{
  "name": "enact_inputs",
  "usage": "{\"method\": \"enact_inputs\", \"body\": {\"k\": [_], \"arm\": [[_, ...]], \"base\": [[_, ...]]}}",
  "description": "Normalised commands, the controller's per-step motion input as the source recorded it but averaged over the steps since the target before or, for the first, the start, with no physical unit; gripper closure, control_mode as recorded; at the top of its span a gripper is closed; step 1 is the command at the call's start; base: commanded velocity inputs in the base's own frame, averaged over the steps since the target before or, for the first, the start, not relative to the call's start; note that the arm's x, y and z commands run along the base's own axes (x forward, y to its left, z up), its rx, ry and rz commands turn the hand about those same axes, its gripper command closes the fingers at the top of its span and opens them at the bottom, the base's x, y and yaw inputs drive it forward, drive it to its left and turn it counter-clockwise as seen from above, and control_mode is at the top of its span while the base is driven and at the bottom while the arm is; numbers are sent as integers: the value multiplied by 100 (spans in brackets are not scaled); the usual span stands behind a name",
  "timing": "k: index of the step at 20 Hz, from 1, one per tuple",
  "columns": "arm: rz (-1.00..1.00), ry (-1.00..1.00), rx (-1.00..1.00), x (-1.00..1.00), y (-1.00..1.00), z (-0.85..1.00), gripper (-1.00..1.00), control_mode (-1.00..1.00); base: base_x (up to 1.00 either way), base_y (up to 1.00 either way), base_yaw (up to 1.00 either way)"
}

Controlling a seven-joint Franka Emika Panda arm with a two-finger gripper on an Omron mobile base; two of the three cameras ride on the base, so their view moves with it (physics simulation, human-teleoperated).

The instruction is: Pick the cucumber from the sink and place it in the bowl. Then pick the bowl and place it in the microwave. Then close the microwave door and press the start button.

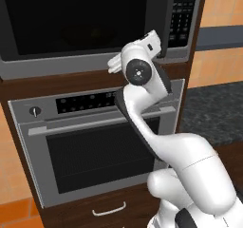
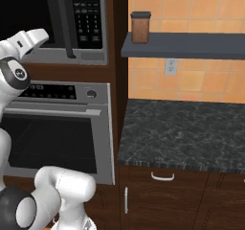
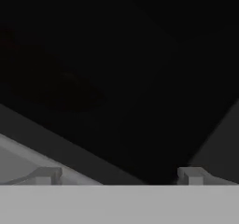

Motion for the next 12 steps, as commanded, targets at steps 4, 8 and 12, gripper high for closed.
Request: {"method": "enact_inputs", "body": {"k": [4, 8, 12], "arm": [[0, 6, 0, 30, 0, 0, -100, -100], [0, -13, 0, -94, -21, 1, -100, -100], [0, -24, 6, -100, -85, 1, -100, -100]], "base": [[0, 0, 0], [0, 0, 0], [0, 0, 0]]}}
